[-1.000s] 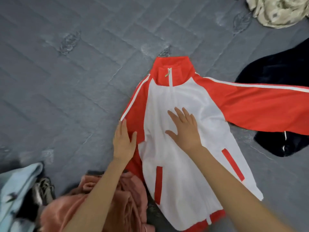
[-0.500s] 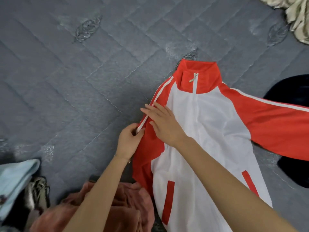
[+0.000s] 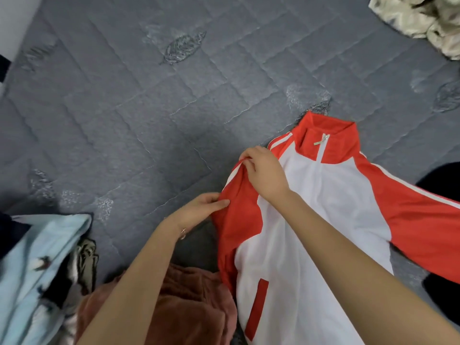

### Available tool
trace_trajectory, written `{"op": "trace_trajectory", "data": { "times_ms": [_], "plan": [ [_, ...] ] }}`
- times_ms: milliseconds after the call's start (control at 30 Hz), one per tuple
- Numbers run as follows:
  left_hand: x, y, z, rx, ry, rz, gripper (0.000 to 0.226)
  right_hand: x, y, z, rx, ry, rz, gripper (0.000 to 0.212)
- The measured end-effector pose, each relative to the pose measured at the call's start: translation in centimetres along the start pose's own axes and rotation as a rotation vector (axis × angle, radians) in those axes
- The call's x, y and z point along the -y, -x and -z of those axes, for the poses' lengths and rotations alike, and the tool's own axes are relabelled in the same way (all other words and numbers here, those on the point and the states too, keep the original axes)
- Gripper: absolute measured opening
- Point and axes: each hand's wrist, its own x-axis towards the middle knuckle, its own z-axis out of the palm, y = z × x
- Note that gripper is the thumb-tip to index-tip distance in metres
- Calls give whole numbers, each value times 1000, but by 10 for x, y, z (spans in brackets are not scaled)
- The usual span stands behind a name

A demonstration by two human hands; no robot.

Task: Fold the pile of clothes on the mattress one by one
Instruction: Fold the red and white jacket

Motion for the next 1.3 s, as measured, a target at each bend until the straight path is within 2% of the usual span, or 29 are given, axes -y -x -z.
{"op": "trace_trajectory", "data": {
  "times_ms": [67,133,200,300,400,467,533,567,667,733,800,900,967,1000,1100,1200,1267,1300],
  "plan": [
    [15,7,10,-1,-112,-11,21,-1,-3,-4,-77,28,-67,19],
    [23,12,17,-85,-186,-84,19,6,-1,-11,-92,77,-84,22],
    [25,14,22,-162,-194,-189,20,17,-1,-18,-26,94,24,34],
    [17,16,29,-254,-244,-305,15,37,-2,-21,173,-3,137,57],
    [6,20,36,-294,-216,-365,10,50,-4,-23,243,-58,163,56],
    [0,25,42,-284,-215,-369,7,52,-9,-26,328,-36,228,43],
    [-3,30,52,-312,-218,-360,8,53,-15,-29,362,26,264,19],
    [-5,33,57,-330,-195,-341,8,54,-18,-31,348,13,263,11],
    [-3,40,75,-302,-159,-203,9,63,-22,-31,242,-190,184,8],
    [8,45,86,-226,-219,-70,6,68,-27,-30,171,-231,109,7],
    [22,50,97,-232,-338,-36,11,67,-34,-28,136,-189,46,8],
    [30,61,111,-557,-540,-100,23,67,-40,-33,121,-58,13,7],
    [26,71,114,-731,-392,-164,38,75,-38,-40,139,11,31,16],
    [22,76,115,-764,-306,-197,42,82,-36,-44,158,34,64,23],
    [10,89,119,-792,-343,-201,33,106,-31,-58,235,16,205,45],
    [2,95,121,-796,-503,-199,30,135,-25,-75,378,-115,255,53],
    [-1,99,123,-787,-582,-211,25,148,-24,-85,462,-144,256,49],
    [-1,102,125,-769,-602,-228,23,153,-24,-88,473,-171,242,39]
  ]
}}
